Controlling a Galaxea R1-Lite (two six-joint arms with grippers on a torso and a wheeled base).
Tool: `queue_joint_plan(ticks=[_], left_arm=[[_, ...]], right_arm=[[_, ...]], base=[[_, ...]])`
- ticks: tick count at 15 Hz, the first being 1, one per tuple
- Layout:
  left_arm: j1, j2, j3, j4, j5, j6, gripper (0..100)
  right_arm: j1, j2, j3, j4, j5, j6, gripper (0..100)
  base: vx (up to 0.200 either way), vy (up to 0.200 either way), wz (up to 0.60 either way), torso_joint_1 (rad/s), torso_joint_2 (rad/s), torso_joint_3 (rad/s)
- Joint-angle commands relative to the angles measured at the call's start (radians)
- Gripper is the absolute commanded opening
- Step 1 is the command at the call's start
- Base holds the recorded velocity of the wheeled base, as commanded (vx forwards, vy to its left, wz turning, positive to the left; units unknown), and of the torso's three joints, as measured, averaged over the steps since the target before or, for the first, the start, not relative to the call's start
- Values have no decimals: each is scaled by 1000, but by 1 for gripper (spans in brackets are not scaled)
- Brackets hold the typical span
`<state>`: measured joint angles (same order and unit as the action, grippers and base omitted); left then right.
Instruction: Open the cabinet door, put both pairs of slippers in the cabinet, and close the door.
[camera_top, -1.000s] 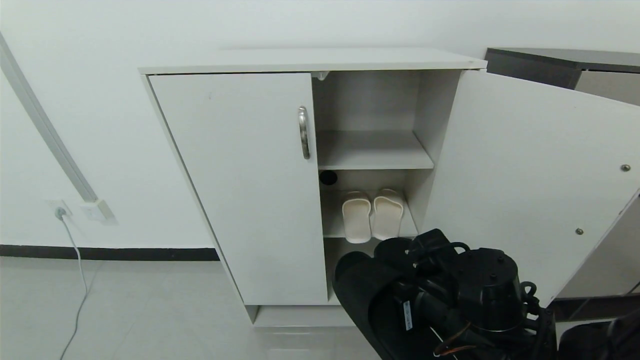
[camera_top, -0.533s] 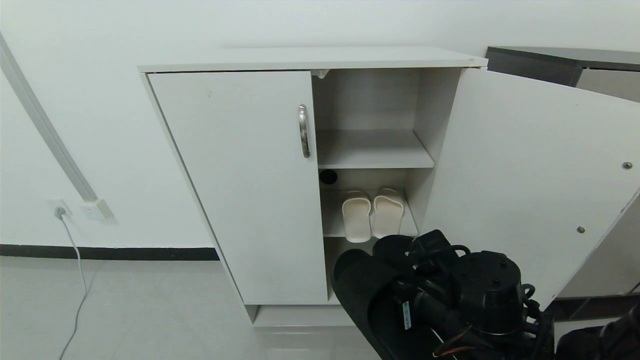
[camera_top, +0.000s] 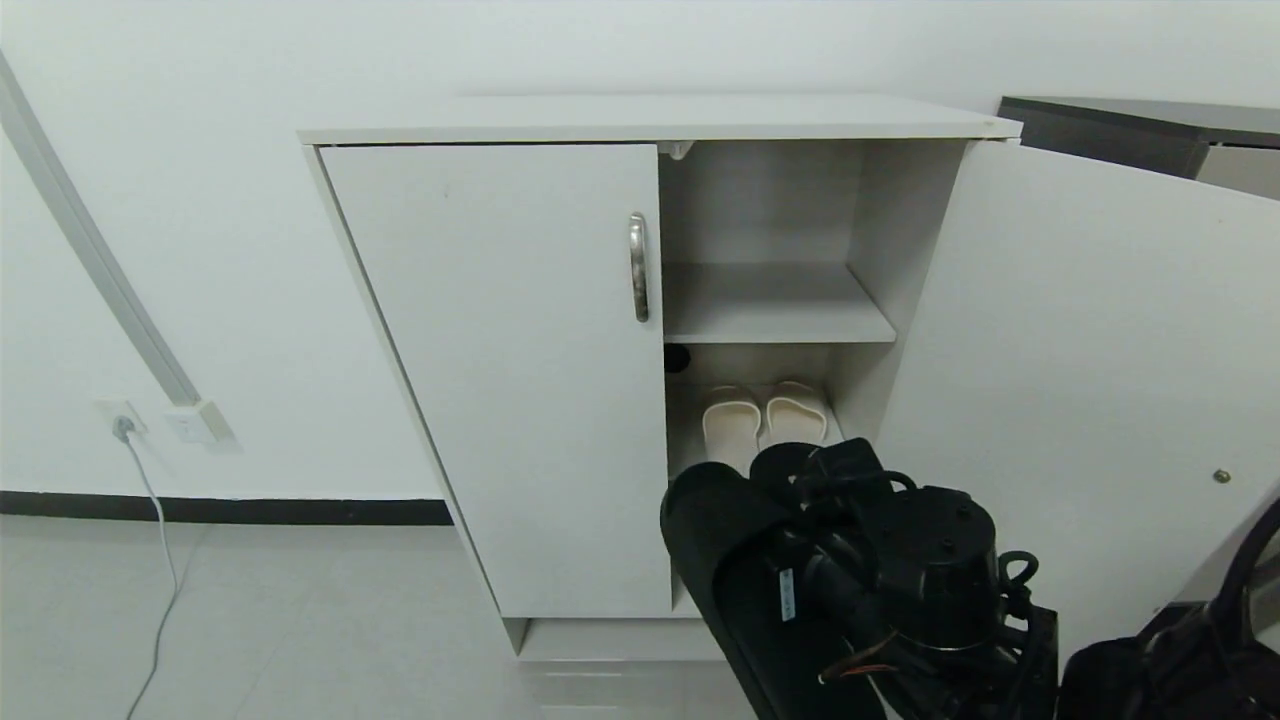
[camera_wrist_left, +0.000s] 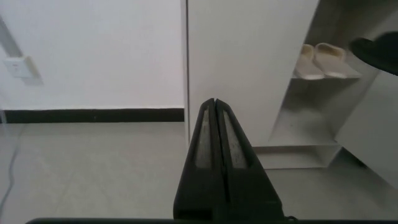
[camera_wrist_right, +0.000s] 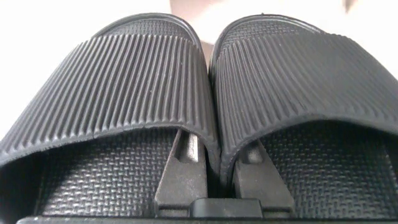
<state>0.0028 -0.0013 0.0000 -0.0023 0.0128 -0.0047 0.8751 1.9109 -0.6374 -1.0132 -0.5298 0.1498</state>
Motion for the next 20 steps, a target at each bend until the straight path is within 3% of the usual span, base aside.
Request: queue_joint_plan(ticks=[1,2,5,9,13,20], left_arm=[[0,1,0,-1,0,0,0],[0,1,0,-1,-2,0,0],[0,1,0,-1,-2,0,0],[0,1,0,-1,-4,0,0],[0,1,0,-1,-2,0,0],[0,1,0,-1,-2,2,0]], right_arm=[[-4,42,-93,53,-72,13,0],[-4,42,-148,136,-110,50,0],[-1,47,-430,555,-263,243,0],[-1,40,-749,923,-297,304,0],[-1,31,-886,976,-325,231,0],[-22,23,-829,973,-314,209,0]], base=[[0,0,0,0,0,0],[0,0,0,0,0,0],[0,0,0,0,0,0],[0,0,0,0,0,0],[0,0,0,0,0,0],[0,0,0,0,0,0]])
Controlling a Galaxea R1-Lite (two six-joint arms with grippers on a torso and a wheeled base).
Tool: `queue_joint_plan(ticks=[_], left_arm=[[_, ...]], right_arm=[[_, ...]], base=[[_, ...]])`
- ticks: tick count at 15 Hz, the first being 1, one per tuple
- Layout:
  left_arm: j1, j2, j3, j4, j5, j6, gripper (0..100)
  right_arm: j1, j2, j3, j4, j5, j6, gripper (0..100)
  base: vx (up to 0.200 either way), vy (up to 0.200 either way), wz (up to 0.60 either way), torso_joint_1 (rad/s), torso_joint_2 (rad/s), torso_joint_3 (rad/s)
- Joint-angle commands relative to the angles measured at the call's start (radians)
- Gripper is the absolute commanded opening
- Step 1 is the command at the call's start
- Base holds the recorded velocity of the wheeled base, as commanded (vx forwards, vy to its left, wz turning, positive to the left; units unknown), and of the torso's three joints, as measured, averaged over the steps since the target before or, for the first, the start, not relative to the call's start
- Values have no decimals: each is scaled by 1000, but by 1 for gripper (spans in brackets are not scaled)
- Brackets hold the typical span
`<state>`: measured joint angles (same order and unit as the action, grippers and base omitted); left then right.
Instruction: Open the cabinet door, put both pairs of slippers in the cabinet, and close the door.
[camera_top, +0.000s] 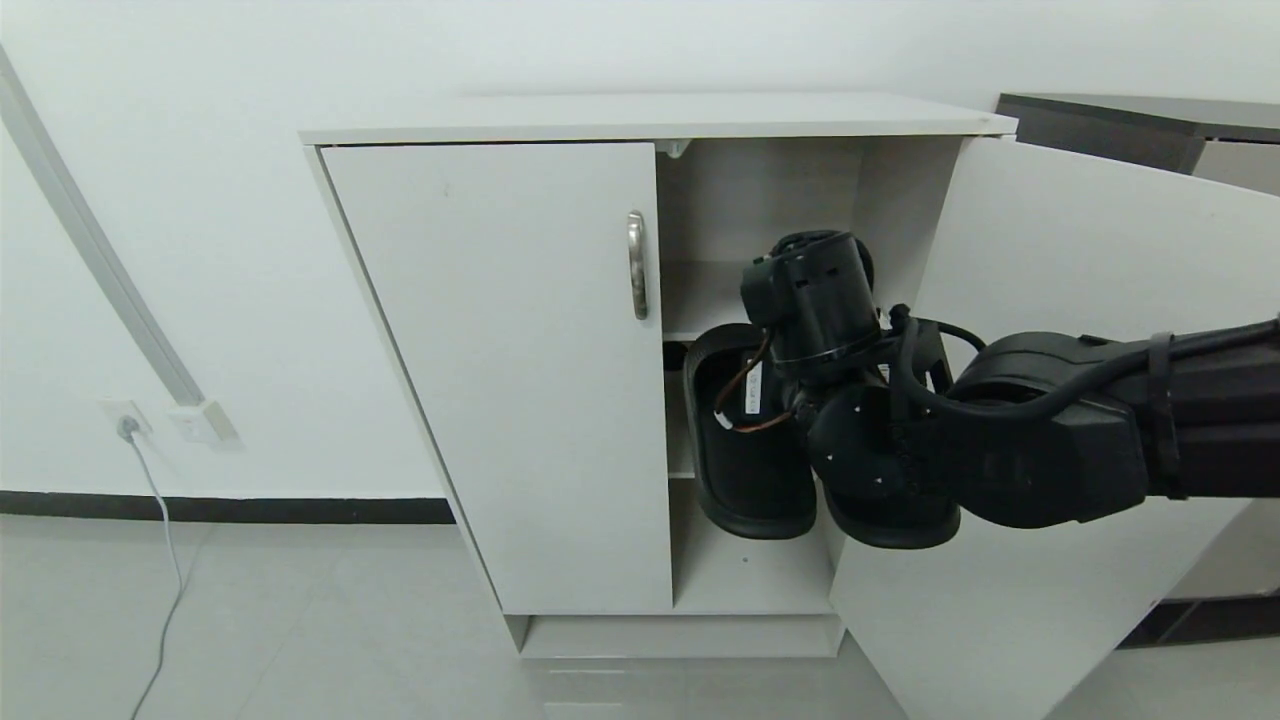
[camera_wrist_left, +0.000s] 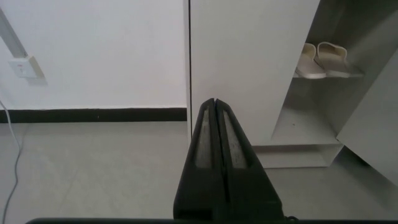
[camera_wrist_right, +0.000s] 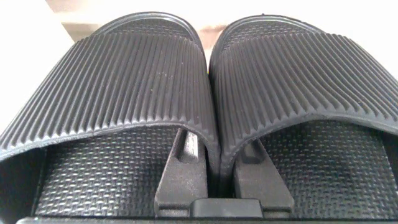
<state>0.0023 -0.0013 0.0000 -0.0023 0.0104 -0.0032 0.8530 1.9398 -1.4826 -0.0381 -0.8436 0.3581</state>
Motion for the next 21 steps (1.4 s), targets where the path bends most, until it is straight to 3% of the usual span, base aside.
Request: queue_joint_plan(ticks=[1,15,17,21], left_arm=[[1,1,0,-1,0,0,0],[1,1,0,-1,0,0,0],[1,1,0,-1,0,0,0],[1,1,0,-1,2,-1,0]], right_arm=[[0,-5,18,-3,1,1,0],[3,-1,27,-28,1,-4,0],[-9,18,41,-94,1,-27,0],[-43,64,145,-398,41,-206,0]], base=[[200,0,0,2,7,2],[186,0,0,3,3,2],[0,0,0,0,0,0],[0,0,0,0,0,0]])
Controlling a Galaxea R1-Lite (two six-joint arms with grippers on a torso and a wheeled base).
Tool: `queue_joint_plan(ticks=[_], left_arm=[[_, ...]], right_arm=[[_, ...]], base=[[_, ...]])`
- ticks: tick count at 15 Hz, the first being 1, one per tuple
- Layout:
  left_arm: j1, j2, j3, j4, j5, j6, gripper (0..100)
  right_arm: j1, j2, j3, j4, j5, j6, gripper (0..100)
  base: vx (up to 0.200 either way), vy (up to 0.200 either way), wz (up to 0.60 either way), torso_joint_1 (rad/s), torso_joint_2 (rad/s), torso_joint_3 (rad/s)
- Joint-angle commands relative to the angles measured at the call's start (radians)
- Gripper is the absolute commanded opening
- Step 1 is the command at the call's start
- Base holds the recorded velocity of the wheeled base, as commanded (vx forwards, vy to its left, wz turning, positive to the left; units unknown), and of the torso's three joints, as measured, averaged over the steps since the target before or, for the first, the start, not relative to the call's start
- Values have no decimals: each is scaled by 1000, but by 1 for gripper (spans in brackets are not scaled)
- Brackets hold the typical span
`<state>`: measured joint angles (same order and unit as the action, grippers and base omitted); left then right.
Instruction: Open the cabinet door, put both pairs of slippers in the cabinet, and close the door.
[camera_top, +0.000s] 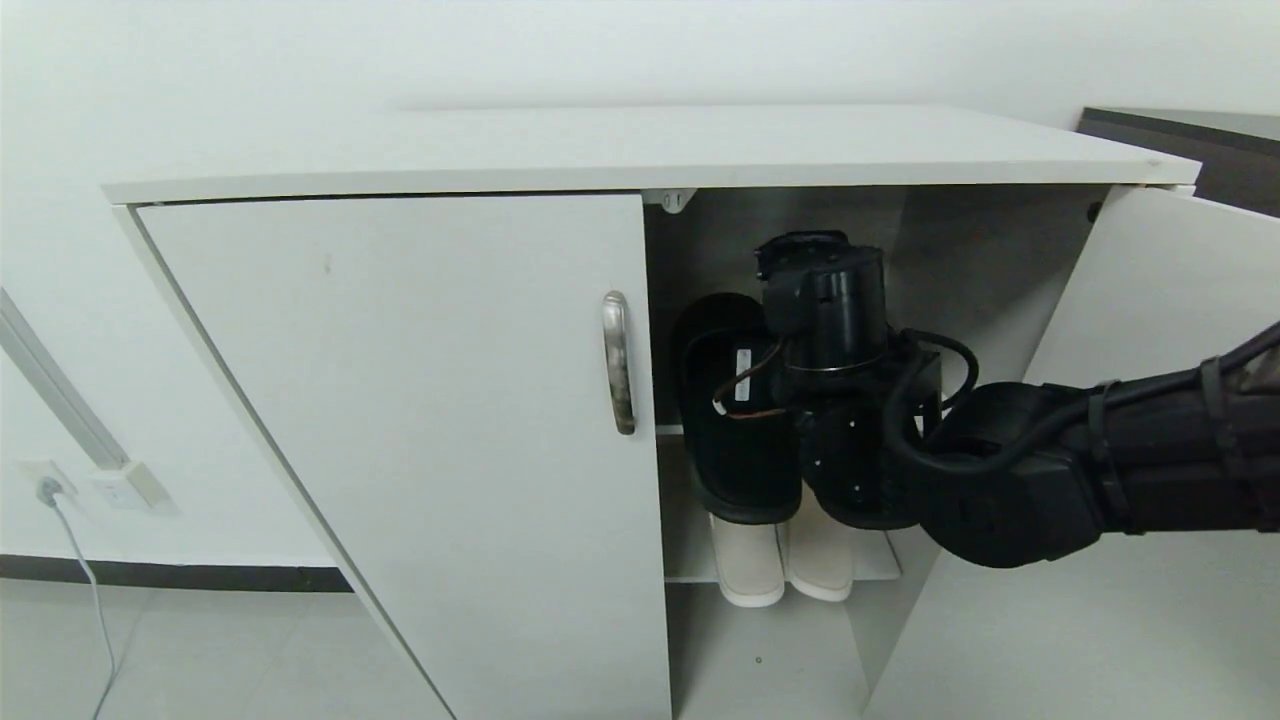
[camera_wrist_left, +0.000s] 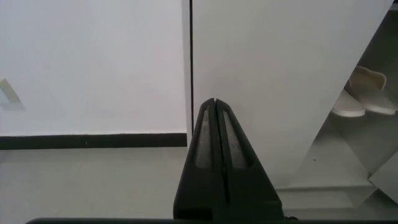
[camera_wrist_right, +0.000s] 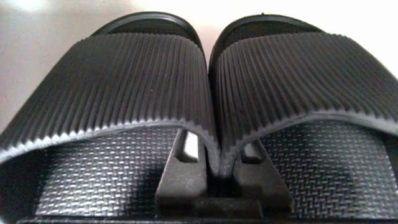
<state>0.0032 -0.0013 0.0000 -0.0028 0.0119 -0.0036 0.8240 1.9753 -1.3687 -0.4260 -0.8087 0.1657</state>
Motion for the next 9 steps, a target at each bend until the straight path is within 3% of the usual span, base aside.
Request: queue_joint_plan(ticks=[1,4,8,9], left_arm=[[0,1,0,0,0,-1,0],[0,1,0,1,0,-1,0],[0,1,0,0,0,-1,0],[0,1,0,0,0,-1,0]], right_arm=[[-20,36,37,-50,28,-32,0],[-56,57,0,-36,62,-32,0],[-89,80,-113,85,65,-9,0],[-105,103,-205,182,66,26,0]], base=[[0,0,0,0,0,0],[0,0,0,0,0,0],[0,0,0,0,0,0],[0,0,0,0,0,0]])
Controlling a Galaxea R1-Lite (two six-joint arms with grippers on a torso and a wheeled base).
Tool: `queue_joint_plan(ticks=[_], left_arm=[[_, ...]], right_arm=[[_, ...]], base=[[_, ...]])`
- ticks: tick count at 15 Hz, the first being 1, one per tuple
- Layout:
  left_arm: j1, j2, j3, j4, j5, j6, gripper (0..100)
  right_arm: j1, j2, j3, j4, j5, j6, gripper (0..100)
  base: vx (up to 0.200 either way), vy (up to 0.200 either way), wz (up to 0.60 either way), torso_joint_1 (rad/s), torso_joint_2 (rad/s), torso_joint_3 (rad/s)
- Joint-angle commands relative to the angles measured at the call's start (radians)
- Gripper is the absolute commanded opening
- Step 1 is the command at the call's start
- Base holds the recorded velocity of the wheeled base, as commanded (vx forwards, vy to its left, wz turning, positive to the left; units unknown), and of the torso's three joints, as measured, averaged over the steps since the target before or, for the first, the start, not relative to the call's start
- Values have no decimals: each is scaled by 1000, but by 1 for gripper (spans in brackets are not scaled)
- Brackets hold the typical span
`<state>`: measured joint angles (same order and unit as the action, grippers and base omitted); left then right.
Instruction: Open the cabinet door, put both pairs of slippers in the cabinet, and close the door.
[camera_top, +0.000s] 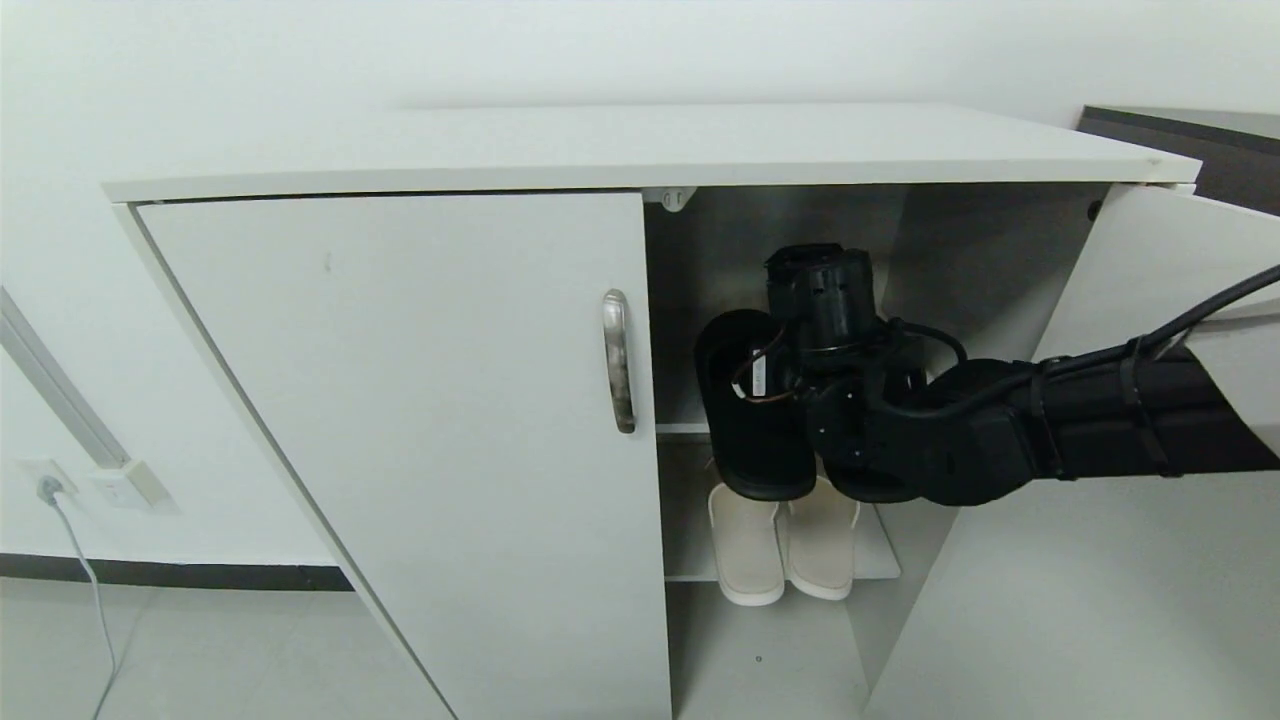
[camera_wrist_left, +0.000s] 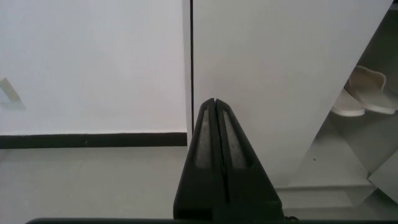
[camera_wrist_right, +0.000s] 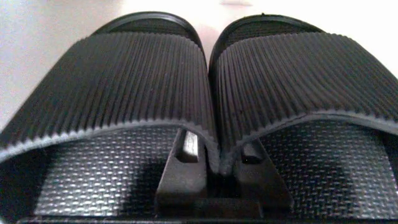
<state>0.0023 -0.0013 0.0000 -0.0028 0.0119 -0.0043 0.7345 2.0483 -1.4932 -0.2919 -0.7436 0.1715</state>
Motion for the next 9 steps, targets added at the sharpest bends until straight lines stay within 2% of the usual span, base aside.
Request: queue_joint_plan(ticks=[1,4,9], left_arm=[[1,1,0,0,0,0,0],[1,1,0,0,0,0,0],[1,1,0,0,0,0,0]], right_arm=[[-23,41,-125,97,13,40,0],[-44,67,-217,200,69,74,0],[-78,142,-364,280,79,71,0]], base=[[0,0,0,0,0,0],[0,0,0,0,0,0],[0,0,0,0,0,0]])
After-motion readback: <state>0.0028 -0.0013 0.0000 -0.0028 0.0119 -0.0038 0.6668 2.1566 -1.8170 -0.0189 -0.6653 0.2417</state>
